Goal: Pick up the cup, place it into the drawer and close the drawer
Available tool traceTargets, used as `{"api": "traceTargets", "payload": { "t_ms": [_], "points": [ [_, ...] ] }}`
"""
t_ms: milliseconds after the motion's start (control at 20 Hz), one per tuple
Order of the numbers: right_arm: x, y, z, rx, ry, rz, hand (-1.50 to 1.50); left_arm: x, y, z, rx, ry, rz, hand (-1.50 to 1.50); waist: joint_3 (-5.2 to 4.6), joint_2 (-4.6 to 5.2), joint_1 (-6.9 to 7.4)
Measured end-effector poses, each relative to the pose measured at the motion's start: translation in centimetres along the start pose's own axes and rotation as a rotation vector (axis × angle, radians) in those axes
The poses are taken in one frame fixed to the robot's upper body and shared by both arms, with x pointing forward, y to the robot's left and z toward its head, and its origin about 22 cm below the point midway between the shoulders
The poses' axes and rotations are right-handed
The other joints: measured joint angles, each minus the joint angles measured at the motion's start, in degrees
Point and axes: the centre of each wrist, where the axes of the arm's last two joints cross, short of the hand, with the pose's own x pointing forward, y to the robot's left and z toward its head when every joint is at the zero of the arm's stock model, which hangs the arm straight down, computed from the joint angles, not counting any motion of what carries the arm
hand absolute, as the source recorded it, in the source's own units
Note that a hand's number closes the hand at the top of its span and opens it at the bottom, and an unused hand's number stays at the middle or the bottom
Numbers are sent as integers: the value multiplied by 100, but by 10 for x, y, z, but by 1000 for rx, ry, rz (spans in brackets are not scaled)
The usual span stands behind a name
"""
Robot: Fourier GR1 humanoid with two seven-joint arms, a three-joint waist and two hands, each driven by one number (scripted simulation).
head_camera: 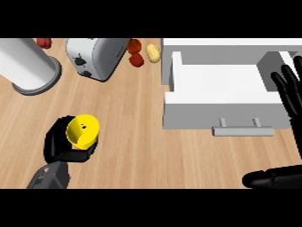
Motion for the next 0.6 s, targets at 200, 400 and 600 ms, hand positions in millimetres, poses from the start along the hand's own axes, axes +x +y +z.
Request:
{"api": "traceTargets", "payload": {
  "t_ms": [200,400,600],
  "points": [
    [-8,3,3,-6,10,3,-150,9,-11,-14,-36,-57,33,150,4,-9,26],
    [-3,2,8,-11,12,8,-150,27,-31,-37,-119,-99,50,150,6,-18,31],
    [-3,0,6,-12,19,2,-150,55,-53,-58,-202,-123,76,150,7,-22,49]
  ]
}}
